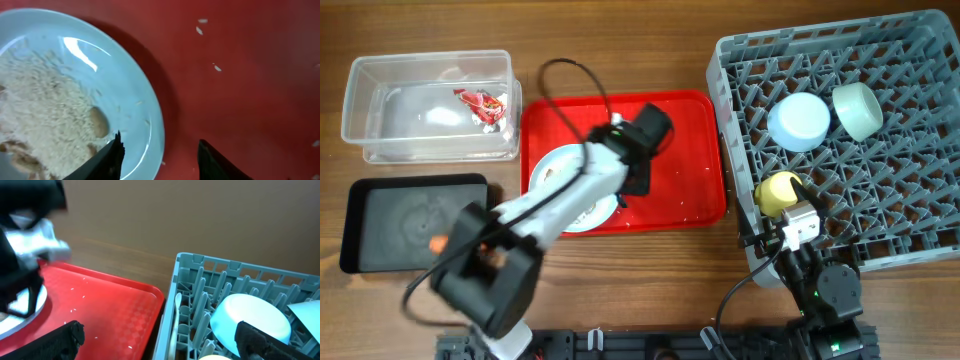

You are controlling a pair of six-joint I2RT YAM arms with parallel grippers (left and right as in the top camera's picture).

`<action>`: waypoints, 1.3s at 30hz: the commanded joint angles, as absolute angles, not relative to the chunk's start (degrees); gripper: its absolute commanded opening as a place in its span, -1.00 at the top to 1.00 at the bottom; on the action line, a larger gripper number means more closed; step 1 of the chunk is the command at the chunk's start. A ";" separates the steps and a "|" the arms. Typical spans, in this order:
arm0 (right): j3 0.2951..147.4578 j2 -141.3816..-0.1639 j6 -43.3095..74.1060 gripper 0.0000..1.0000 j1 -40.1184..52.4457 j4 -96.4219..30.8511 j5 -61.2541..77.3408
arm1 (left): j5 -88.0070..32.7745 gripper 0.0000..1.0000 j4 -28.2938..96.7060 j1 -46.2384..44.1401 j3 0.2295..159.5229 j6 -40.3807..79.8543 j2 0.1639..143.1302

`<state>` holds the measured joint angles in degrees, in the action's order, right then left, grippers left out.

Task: Sort waste into correct bins and load items into the dishwasher rack
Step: 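Grasp the rim of the white plate with the left gripper, then tip the plate over the black tray to dump the rice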

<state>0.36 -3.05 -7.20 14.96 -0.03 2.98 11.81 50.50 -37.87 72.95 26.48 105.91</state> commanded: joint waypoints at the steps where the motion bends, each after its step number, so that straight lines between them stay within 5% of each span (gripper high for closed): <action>1: 0.32 -3.07 -7.51 -0.99 14.90 0.10 3.70 | 14.85 0.21 48.75 -38.41 73.25 24.56 110.89; 9: 0.32 -3.07 -7.51 -0.99 14.90 0.10 3.70 | 14.92 0.54 45.67 -38.44 73.23 22.65 115.24; 11: 0.32 -3.07 -7.51 -0.99 14.90 0.10 3.70 | 16.45 0.91 45.91 -38.52 73.23 22.68 116.53; 32: 0.32 -3.07 -7.53 -0.99 14.90 0.10 3.70 | 26.63 0.92 76.47 -37.91 95.72 27.35 106.61; 39: 0.32 -3.07 -7.51 -0.99 14.90 0.10 3.70 | 5.45 0.91 79.22 -25.80 95.68 27.07 97.86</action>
